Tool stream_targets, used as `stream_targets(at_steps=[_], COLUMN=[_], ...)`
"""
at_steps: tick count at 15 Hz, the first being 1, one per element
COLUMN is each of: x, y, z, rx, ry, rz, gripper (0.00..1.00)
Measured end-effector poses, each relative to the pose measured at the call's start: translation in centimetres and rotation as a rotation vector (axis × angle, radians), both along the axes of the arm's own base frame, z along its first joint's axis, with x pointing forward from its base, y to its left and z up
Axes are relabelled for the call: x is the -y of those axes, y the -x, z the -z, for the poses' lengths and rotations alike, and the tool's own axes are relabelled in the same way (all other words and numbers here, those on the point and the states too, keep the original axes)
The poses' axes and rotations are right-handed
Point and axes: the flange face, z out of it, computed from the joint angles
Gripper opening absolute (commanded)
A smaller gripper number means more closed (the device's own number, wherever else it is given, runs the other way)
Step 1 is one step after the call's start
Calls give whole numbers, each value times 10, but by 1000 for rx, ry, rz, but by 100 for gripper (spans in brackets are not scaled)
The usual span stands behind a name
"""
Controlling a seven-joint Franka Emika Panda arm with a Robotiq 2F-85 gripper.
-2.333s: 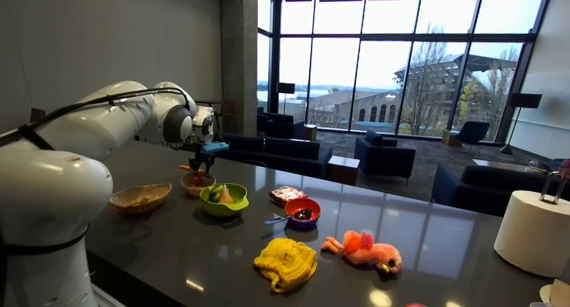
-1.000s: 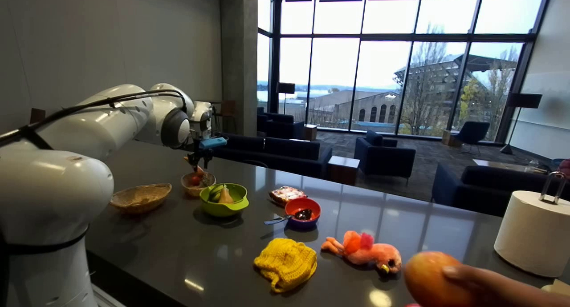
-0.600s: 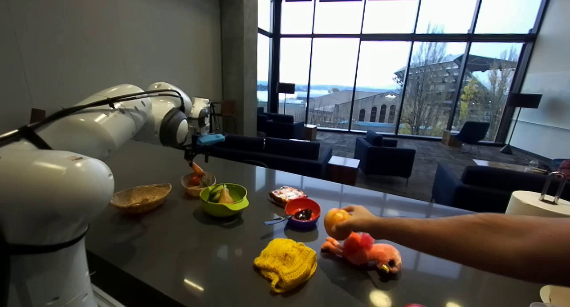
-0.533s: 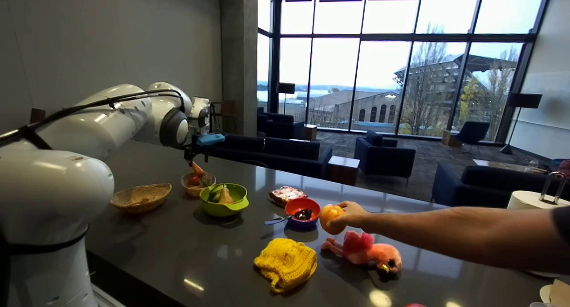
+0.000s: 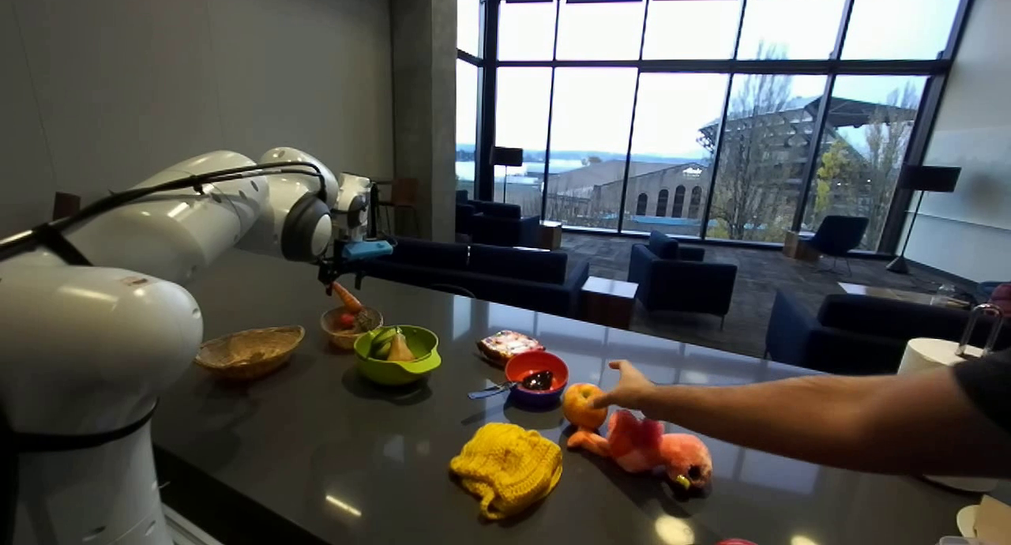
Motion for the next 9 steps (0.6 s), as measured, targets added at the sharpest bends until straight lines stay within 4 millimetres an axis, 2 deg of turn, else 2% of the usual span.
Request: stream_targets(at_steps=[2, 3, 5, 6, 9], x=[-12, -18, -30, -34, -40], y=[7, 11, 18, 20, 24], z=[7, 12, 21, 25, 31], rx=[-17, -25, -36, -40, -42], ry=[-10, -13, -13, -12, -13], rz=[-7, -10, -21, -27, -34], gripper=[97, 74, 71, 65, 40])
